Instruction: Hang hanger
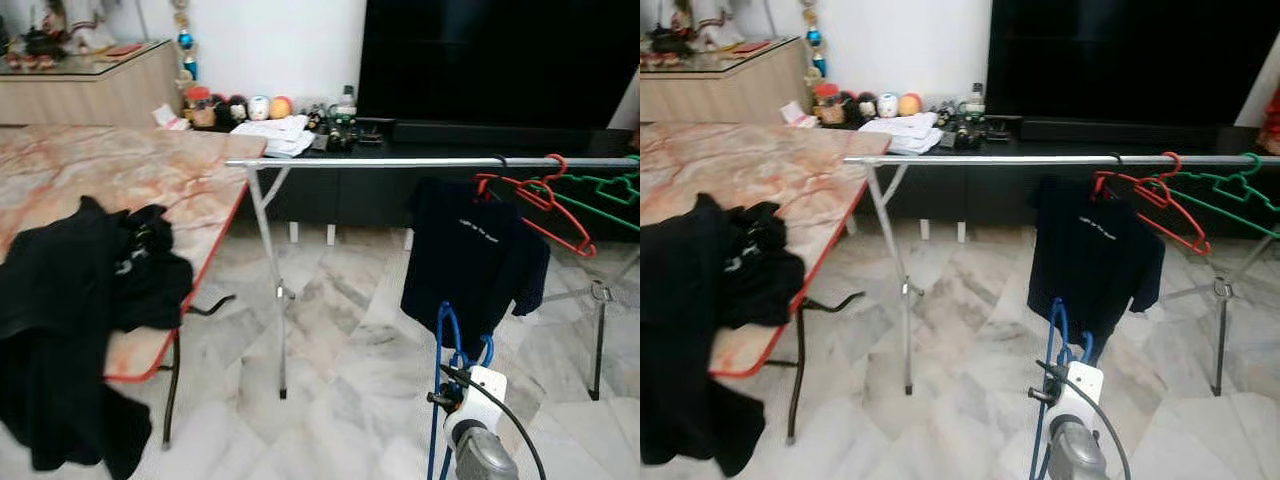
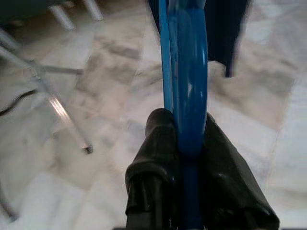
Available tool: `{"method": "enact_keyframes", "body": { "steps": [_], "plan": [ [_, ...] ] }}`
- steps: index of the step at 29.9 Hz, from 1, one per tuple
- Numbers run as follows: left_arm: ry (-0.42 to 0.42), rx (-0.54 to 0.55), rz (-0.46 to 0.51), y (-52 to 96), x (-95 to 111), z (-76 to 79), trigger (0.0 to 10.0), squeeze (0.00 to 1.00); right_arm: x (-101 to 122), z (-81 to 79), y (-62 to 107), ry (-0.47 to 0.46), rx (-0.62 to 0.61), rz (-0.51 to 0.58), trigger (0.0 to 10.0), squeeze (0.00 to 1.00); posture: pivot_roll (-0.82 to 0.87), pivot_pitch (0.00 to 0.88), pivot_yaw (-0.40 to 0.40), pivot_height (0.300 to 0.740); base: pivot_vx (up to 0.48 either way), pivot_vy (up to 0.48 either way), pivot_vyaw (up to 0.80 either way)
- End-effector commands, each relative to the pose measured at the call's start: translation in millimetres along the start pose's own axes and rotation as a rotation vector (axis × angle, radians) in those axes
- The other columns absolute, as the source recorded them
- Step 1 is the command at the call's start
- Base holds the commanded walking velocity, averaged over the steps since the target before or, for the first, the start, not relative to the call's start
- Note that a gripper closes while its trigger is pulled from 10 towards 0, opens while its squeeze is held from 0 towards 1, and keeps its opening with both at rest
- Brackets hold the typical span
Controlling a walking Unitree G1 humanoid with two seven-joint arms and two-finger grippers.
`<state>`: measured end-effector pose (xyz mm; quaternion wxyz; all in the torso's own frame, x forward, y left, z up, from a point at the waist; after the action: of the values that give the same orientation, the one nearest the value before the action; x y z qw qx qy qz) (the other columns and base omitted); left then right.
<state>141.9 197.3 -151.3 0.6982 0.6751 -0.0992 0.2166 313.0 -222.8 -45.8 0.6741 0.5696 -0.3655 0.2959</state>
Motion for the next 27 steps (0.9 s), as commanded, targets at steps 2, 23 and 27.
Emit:
{"method": "enact_keyframes", "body": {
  "steps": [2,23,27],
  "plan": [
    [-0.006,0.009,-0.027,1.5,-7.2,-5.6,10.0,0.00,12.8,-15.8,-2.3,0.002,0.037,0.034,10.0,0.00,0.05,0.000,0.017,0.740,0.337,0.000,0.00],
    [-0.010,0.028,-0.041,4.7,-8.7,-22.4,10.0,0.00,22.6,-31.3,-2.4,0.054,0.102,0.077,10.0,0.00,0.05,0.007,0.028,0.740,0.340,0.000,0.10],
    [-0.006,0.037,-0.043,5.5,-7.4,-27.8,10.0,0.00,23.4,-30.2,-2.7,0.053,0.096,0.078,10.0,0.00,0.05,0.009,0.027,0.740,0.341,0.000,0.00]
  ]
}}
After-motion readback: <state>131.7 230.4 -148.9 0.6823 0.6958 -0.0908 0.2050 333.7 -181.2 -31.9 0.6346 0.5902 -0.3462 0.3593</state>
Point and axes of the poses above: a point about 5 cm out from each wrist's last joint towards the gripper, its own y axis pointing back from the gripper into the wrist, its own x axis along the axis of the wrist's last joint, z = x × y, the point moved 5 cm from there along -y, pointing out of the wrist towards the gripper, and after that the axes turned 13 degrees about y, right-handed, at the moved point
